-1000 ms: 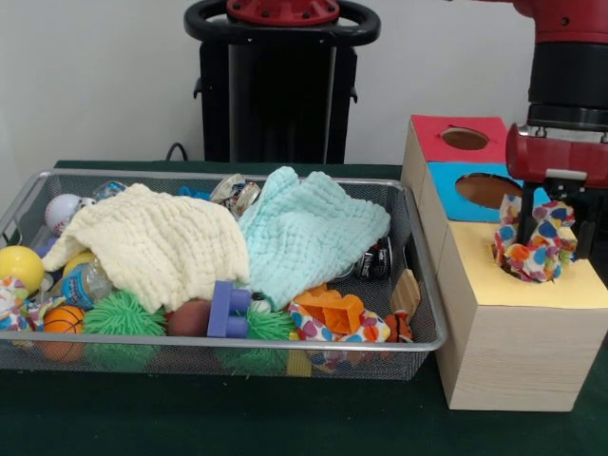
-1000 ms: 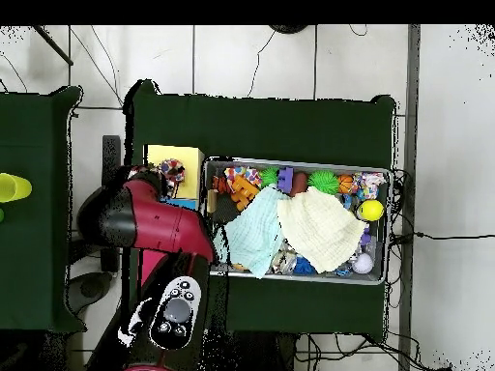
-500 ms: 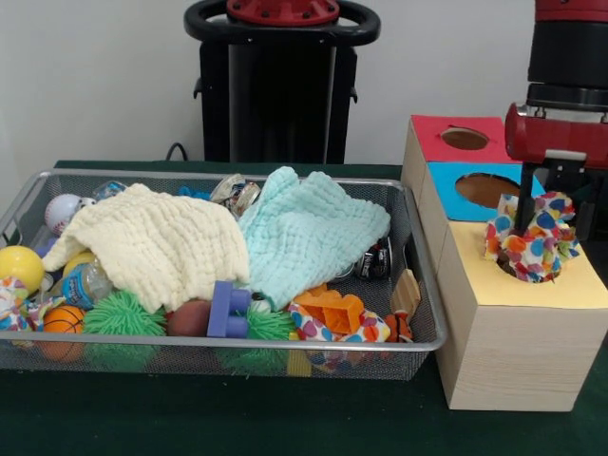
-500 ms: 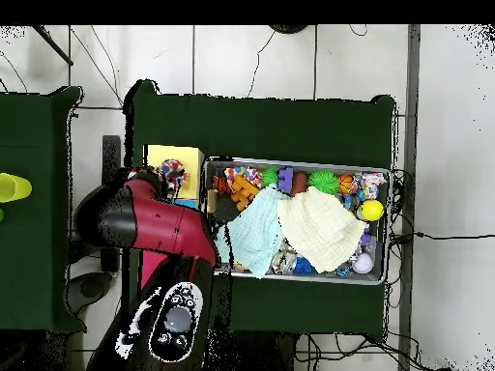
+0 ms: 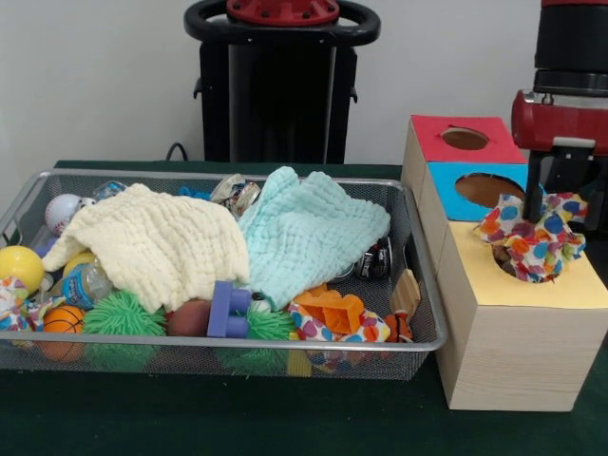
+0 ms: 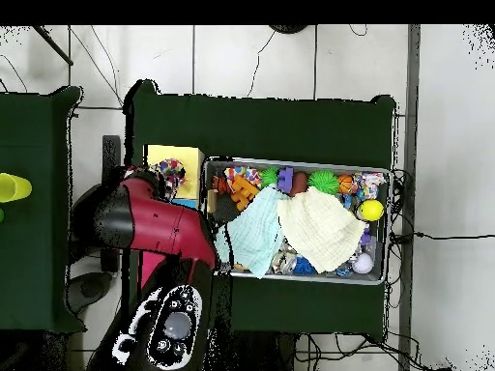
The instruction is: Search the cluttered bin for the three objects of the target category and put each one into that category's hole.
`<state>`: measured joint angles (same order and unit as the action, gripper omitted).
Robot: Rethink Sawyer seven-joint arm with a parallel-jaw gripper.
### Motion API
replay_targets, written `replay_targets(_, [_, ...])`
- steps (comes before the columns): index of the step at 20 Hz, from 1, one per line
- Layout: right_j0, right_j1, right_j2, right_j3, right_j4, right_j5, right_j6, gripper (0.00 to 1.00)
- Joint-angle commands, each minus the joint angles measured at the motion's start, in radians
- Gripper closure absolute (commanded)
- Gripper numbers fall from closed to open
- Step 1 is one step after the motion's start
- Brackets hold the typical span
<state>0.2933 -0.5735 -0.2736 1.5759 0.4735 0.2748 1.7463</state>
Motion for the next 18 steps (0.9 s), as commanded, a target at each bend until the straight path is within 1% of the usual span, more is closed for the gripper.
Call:
replay_targets(1, [-0.015,-0.002,0.036,0.010,0.010,0.125,0.217,0.00])
replay_targets(11, [-0.011,-0.007,0.030,0.009,0.009,0.129,0.222,0.00])
replay_targets(18, [-0.011,-0.009,0.028,0.006,-0.013,0.111,0.193,0.00])
